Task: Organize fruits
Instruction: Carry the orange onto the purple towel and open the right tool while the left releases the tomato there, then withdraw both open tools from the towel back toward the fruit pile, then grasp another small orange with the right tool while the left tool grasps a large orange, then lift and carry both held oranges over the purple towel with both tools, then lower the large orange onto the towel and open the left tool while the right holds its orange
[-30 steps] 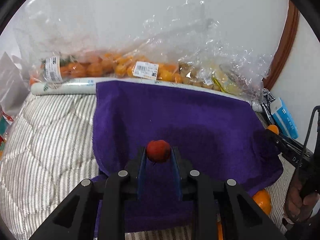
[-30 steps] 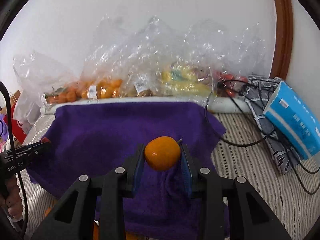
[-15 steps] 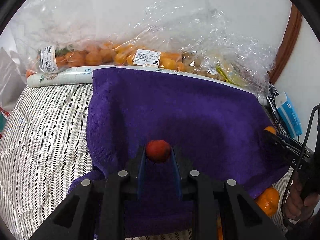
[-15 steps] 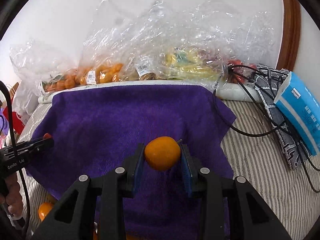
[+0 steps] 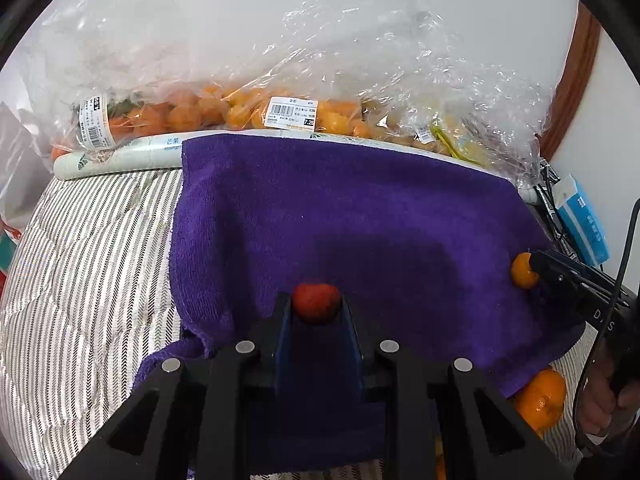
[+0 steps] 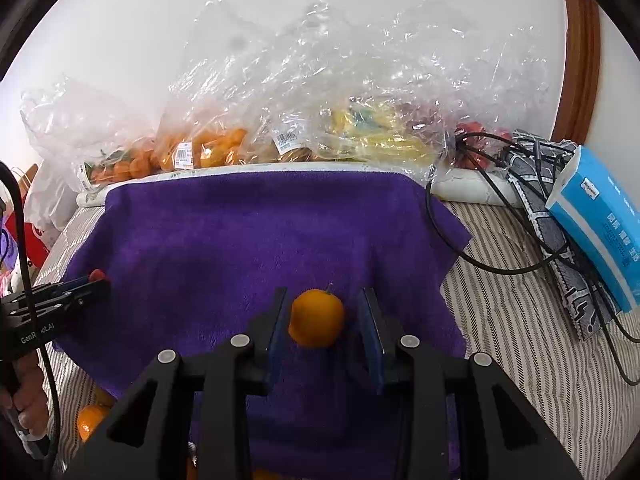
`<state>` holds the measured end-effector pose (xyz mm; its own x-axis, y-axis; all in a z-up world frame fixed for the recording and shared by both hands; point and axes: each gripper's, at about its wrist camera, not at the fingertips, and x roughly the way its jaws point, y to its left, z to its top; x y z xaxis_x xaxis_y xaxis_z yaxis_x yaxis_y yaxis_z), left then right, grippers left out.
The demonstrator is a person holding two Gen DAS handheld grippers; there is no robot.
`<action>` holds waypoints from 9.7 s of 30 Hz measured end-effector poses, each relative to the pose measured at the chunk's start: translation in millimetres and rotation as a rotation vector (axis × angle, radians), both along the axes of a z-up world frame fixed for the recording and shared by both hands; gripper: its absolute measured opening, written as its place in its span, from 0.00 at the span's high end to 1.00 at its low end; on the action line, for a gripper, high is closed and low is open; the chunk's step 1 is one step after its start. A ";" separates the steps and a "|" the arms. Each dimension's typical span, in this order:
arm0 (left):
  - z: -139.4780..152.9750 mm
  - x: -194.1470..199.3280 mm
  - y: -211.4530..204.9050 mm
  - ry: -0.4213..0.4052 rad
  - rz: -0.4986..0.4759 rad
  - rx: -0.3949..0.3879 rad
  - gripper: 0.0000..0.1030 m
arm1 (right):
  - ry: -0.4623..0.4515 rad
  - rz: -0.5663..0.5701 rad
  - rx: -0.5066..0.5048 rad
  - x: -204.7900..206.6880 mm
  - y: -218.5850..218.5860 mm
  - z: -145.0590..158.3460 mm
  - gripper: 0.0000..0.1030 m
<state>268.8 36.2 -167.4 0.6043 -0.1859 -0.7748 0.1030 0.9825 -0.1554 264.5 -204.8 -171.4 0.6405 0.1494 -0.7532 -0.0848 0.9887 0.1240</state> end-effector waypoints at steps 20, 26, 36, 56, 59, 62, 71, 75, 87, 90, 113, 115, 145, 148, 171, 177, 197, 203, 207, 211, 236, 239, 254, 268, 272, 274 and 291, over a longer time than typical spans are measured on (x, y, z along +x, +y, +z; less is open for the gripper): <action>31.7 -19.4 -8.9 -0.083 -0.033 -0.055 0.41 | -0.101 -0.032 -0.068 -17.7 2.2 28.2 0.05; 47.0 -28.5 -10.6 -0.100 -0.034 -0.070 0.43 | -0.117 -0.080 -0.033 -27.6 0.8 47.8 0.05; 87.2 -70.1 -6.8 -0.151 0.009 -0.058 0.43 | -0.188 -0.076 -0.105 -74.1 5.6 95.2 0.05; 101.6 -166.7 -8.8 -0.155 0.037 -0.020 0.43 | -0.207 -0.069 0.039 -172.6 -10.0 107.6 0.05; 99.5 -171.8 -9.6 -0.162 0.057 0.017 0.42 | -0.217 -0.077 0.058 -177.6 -13.6 105.2 0.05; 96.5 -173.8 -8.5 -0.161 0.069 0.038 0.42 | -0.209 -0.094 0.059 -178.3 -17.7 100.4 0.05; 84.1 -171.6 -0.5 -0.140 0.107 0.059 0.42 | -0.107 -0.057 0.072 -166.2 -20.3 75.8 0.12; 76.6 -168.3 2.1 -0.118 0.109 0.060 0.42 | -0.045 -0.022 0.074 -159.7 -14.4 58.0 0.20; 52.4 -151.0 10.7 -0.056 0.112 0.042 0.42 | 0.029 0.049 0.097 -142.8 6.1 7.1 0.48; 46.5 -148.2 9.8 -0.046 0.104 0.041 0.42 | 0.047 0.058 0.103 -138.5 8.0 -1.6 0.48; 27.3 -136.7 -16.3 -0.018 -0.019 -0.039 0.42 | 0.016 0.051 -0.012 -141.1 0.3 -11.1 0.63; 25.4 -133.0 -22.7 -0.013 -0.039 -0.057 0.42 | 0.015 0.060 -0.030 -144.4 -0.6 -13.1 0.63; -3.3 -107.6 -41.5 0.066 -0.107 -0.164 0.60 | 0.028 0.094 -0.004 -144.3 -0.2 -19.7 0.64; 0.4 -112.3 -35.6 0.061 -0.094 -0.166 0.60 | 0.015 0.089 -0.021 -147.2 1.8 -17.3 0.64; -2.4 -117.7 -35.1 0.051 -0.086 -0.133 0.60 | 0.001 0.062 -0.030 -155.2 -10.3 -4.8 0.64; 15.0 -118.8 -22.8 0.031 -0.057 -0.158 0.60 | -0.028 0.045 -0.020 -150.2 -15.1 9.5 0.64; 63.0 -70.1 1.5 -0.045 0.018 -0.187 0.60 | -0.168 0.086 0.019 -94.0 0.7 65.9 0.64; 61.5 -47.6 2.7 -0.065 0.031 -0.136 0.60 | -0.178 0.086 0.030 -74.1 4.5 67.6 0.64; 57.0 -34.4 6.5 -0.076 0.050 -0.142 0.60 | -0.174 0.077 0.027 -62.3 4.1 63.3 0.64; 46.1 -24.8 9.5 -0.060 0.059 -0.151 0.60 | -0.158 0.069 0.043 -49.2 1.5 54.2 0.64; 19.3 -18.8 2.4 -0.021 0.042 -0.141 0.60 | -0.098 0.026 0.043 -33.4 -16.7 20.9 0.64; 18.0 -18.0 2.3 -0.018 0.042 -0.142 0.60 | -0.093 0.029 0.042 -33.4 -15.5 19.6 0.64; 8.8 -13.8 0.2 0.021 0.042 -0.135 0.60 | -0.038 0.048 0.025 -30.2 -7.1 4.0 0.64; 7.0 -13.0 -3.9 0.027 0.032 -0.118 0.60 | -0.006 0.062 0.006 -26.9 -2.3 -3.3 0.64; 8.6 -13.5 -3.5 0.021 0.024 -0.121 0.60 | 0.000 0.063 0.002 -25.0 -1.3 -4.2 0.64; 10.7 -14.9 -2.8 0.009 0.018 -0.130 0.60 | 0.001 0.063 -0.002 -24.8 -1.0 -4.4 0.64; 17.6 -18.5 -8.5 -0.019 -0.002 -0.133 0.53 | 0.043 0.077 -0.015 -20.6 2.6 -11.4 0.63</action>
